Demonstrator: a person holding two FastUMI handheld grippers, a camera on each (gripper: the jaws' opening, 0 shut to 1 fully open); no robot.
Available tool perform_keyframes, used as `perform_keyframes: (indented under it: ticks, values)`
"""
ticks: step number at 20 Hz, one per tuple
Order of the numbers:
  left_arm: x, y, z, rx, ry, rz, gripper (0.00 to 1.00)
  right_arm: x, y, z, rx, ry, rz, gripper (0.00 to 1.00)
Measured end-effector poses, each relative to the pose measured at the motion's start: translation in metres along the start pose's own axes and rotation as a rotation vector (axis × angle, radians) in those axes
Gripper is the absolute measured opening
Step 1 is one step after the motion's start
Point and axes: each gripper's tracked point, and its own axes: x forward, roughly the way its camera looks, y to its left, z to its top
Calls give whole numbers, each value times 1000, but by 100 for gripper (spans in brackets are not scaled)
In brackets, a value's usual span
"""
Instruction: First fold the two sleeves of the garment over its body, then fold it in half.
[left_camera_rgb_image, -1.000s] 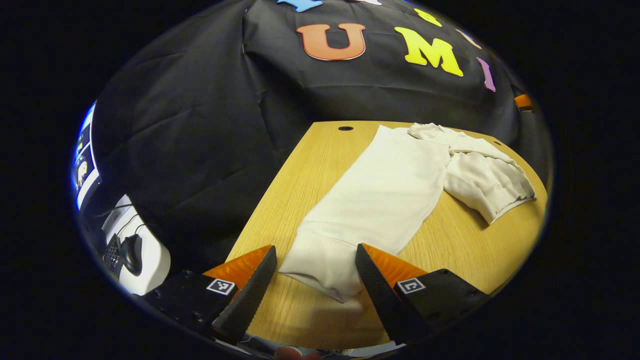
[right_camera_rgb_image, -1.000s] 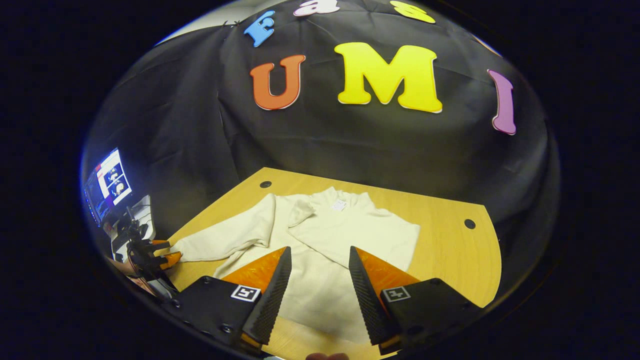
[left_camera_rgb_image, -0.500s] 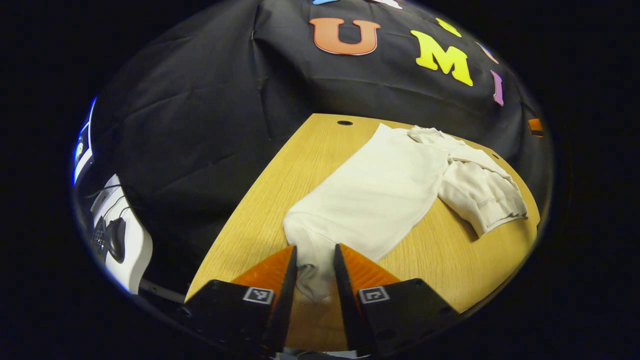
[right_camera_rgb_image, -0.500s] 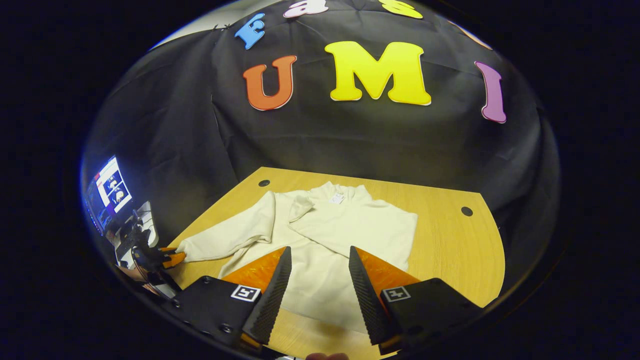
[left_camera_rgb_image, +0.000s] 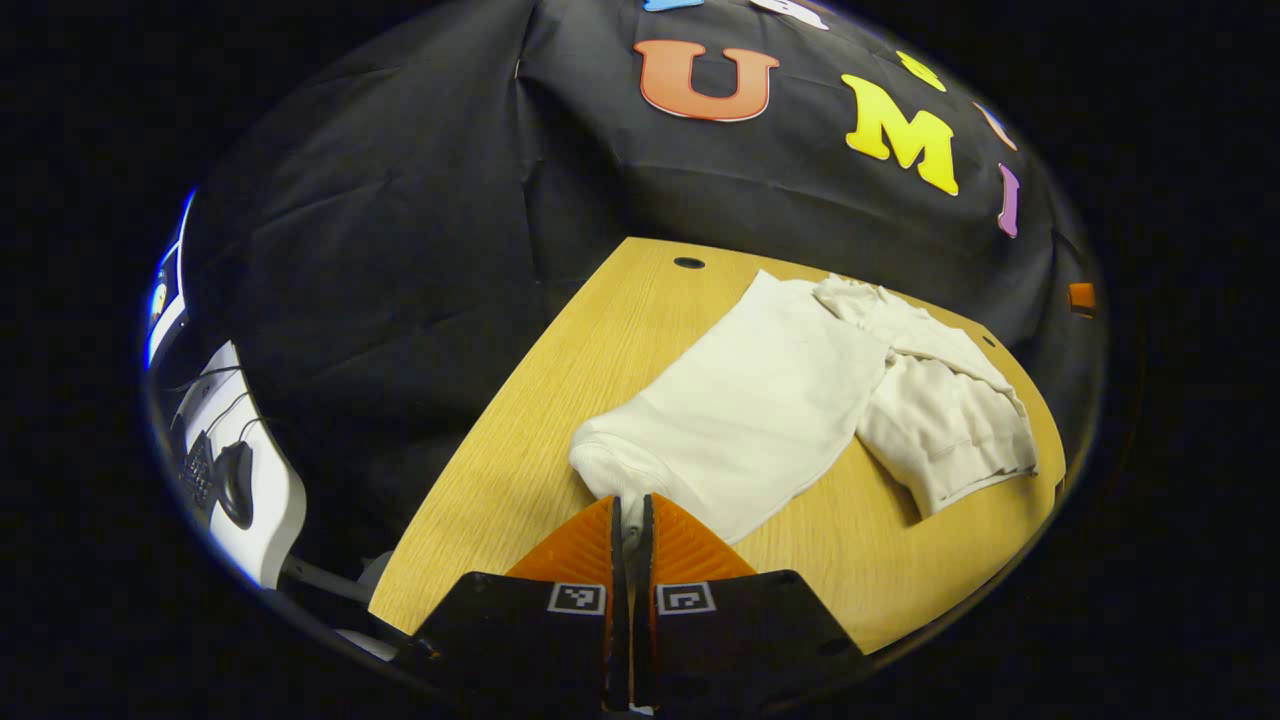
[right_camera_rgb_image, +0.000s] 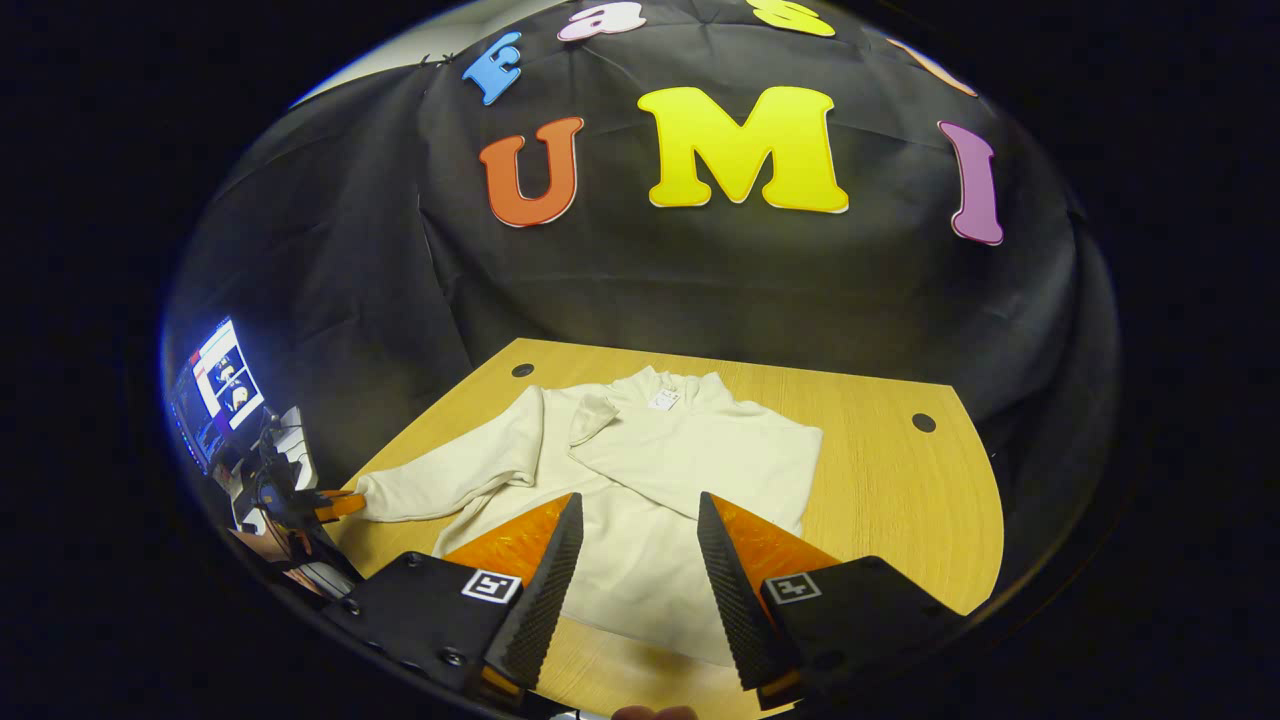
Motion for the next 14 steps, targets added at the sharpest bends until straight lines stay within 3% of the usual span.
perform_keyframes:
  ticks: [6,14]
  values:
    - [-4,-50,91,66,-109,-85,5,-18,-24,19,27,-67,-13,73]
    - [-3,-172,218,111,-256,-283,5,-64,-88,31,132,-194,-76,73]
